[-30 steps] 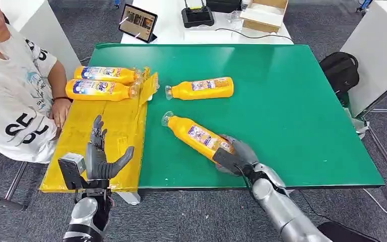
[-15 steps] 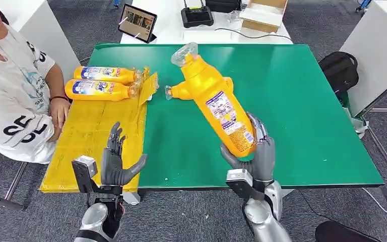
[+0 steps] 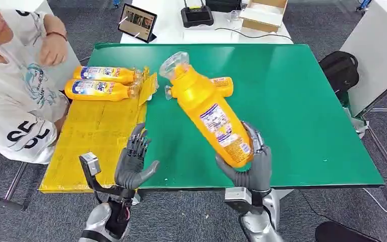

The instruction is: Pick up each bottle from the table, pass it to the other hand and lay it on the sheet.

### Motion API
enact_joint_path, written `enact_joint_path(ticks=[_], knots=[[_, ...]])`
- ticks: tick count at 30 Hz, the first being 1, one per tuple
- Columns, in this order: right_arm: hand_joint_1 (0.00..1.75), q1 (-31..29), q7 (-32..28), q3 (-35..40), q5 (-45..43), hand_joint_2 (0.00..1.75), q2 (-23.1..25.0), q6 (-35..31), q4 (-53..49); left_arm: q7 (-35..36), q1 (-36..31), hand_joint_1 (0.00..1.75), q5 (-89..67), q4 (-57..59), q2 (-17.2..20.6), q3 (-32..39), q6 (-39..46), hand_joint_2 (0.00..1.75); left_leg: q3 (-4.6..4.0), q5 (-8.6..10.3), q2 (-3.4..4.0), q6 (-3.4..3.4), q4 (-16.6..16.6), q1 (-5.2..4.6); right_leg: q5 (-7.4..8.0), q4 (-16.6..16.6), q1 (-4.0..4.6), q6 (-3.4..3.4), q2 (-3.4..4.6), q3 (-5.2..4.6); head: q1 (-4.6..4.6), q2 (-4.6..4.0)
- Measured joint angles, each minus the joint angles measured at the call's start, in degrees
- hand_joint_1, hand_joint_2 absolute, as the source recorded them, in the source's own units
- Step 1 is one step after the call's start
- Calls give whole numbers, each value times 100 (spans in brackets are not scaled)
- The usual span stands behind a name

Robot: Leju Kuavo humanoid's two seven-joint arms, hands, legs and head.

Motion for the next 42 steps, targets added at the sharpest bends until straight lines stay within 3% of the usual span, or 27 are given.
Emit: enact_joint_path(ticks=[16,30,31,32,36,37,38,42], knots=[[175,13,-41,952,319,175,244,500,1346,537,-10,0,1184,-52,-2,-474,-775,175,0,1,-1,0,0,0,0,0,0,0,0,1,2,0],[175,-423,15,1392,293,175,356,1029,2439,588,-3,0,1455,245,4,-468,-998,175,2,2,2,-1,0,1,0,0,0,-1,1,-2,4,0],[175,-442,18,1405,271,175,356,1068,2489,588,-3,21,1457,269,11,-468,-1009,175,2,2,2,-1,0,1,0,0,0,-1,1,-2,2,0],[175,-451,18,1414,253,175,356,1090,2522,586,-3,84,1438,287,18,-468,-1025,175,2,2,2,-1,0,1,0,0,0,-1,1,-2,4,0],[175,-487,42,1436,181,175,356,1160,2642,463,-12,84,1217,367,42,-468,-1029,175,2,1,3,-1,0,1,0,0,0,-1,1,-4,2,0],[175,-492,57,1438,166,175,356,1189,2664,435,-10,166,1175,385,50,-468,-1016,175,1,1,3,-1,0,1,0,0,1,-1,1,-4,2,0],[175,-492,70,1438,164,175,356,1202,2677,426,-8,175,1151,394,52,-468,-1005,175,1,1,3,-1,0,1,0,0,1,-1,1,-5,2,0],[175,-505,85,1438,164,175,358,1206,2710,411,-9,175,1119,398,61,-468,-988,175,1,1,4,-1,0,1,0,0,0,-1,1,-4,2,0]])
